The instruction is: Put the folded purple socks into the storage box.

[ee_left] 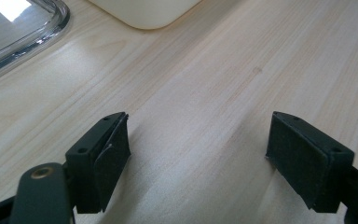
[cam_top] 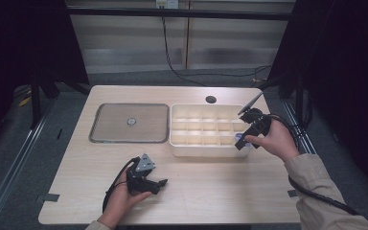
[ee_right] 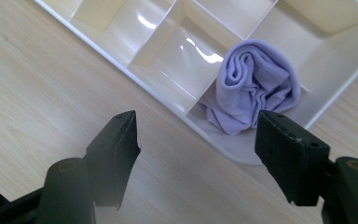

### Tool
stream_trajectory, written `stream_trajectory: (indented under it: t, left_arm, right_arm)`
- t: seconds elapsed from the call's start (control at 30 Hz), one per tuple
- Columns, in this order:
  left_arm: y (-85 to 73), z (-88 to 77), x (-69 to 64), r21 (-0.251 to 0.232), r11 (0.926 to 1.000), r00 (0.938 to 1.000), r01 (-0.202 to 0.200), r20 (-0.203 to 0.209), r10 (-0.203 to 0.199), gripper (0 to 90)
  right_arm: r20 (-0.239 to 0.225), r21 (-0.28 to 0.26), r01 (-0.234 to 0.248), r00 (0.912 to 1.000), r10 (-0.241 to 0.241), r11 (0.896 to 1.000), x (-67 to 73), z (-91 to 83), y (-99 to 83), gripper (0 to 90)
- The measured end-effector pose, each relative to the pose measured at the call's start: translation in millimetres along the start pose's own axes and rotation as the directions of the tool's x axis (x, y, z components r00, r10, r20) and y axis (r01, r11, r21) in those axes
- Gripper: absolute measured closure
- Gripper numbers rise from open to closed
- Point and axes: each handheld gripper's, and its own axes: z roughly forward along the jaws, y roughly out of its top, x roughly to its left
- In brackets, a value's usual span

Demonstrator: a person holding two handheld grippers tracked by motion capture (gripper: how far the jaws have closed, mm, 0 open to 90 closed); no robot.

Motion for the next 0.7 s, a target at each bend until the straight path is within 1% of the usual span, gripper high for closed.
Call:
stream_trajectory:
  t: [0.03, 0.07, 0.13, 0.23, 0.3, 0.33, 0.4, 0.53, 0.63, 0.7]
  left_arm:
    - [0.0, 0.0, 0.0, 0.001, 1.0000, 1.0000, 0.001, 0.000, -0.001, 20.4]
    - [0.0, -0.1, 0.0, 0.001, 1.0000, 1.0000, 0.000, 0.000, 0.000, 20.4]
    - [0.0, -0.1, 0.0, 0.001, 1.0000, 1.0000, 0.000, -0.001, 0.000, 20.4]
    - [0.0, 0.0, -0.1, 0.000, 1.0000, 1.0000, 0.001, 0.000, -0.001, 20.4]
    - [0.0, 0.0, -0.1, 0.001, 1.0000, 1.0000, 0.001, 0.000, -0.001, 20.4]
    - [0.0, -0.1, 0.0, 0.001, 1.0000, 1.0000, 0.000, 0.000, 0.000, 20.4]
    - [0.0, 0.0, 0.0, 0.001, 1.0000, 1.0000, 0.000, 0.000, 0.000, 20.4]
    - [0.0, 0.0, 0.0, 0.000, 1.0000, 1.0000, 0.000, 0.000, 0.000, 20.4]
    - [-0.1, 0.1, -0.2, -0.001, 1.0000, 1.0000, 0.004, 0.002, -0.004, 20.4]
    - [-0.1, 0.1, -0.3, -0.001, 1.0000, 1.0000, 0.004, 0.002, -0.004, 20.4]
  right_arm:
    - [-0.003, -0.008, 0.009, 1.0000, -0.009, 1.000, 0.3, 0.7, -1.2, 29.8]
    - [-0.003, -0.003, 0.003, 1.0000, -0.003, 1.000, 1.3, 0.6, -2.0, 29.8]
    - [-0.006, -0.006, 0.015, 0.9999, -0.015, 1.000, 1.7, 0.9, -3.9, 29.6]
    - [-0.015, -0.015, 0.008, 0.9999, -0.008, 1.000, 3.5, 0.4, -7.3, 29.4]
    - [-0.019, -0.024, 0.021, 0.9996, -0.022, 0.999, 3.6, 0.2, -9.7, 29.4]
    - [-0.023, -0.021, 0.015, 0.9996, -0.016, 1.000, 4.6, -0.3, -11.0, 29.4]
    - [-0.025, -0.028, 0.024, 0.9994, -0.024, 0.999, 5.4, 0.4, -13.2, 29.3]
    - [-0.029, -0.019, 0.028, 0.9992, -0.029, 0.999, 9.1, 3.7, -17.0, 28.8]
    - [-0.027, -0.014, 0.047, 0.9985, -0.048, 0.999, 13.3, 5.7, -18.6, 28.4]
    - [-0.036, -0.017, 0.057, 0.9977, -0.057, 0.998, 16.5, 6.3, -19.4, 28.4]
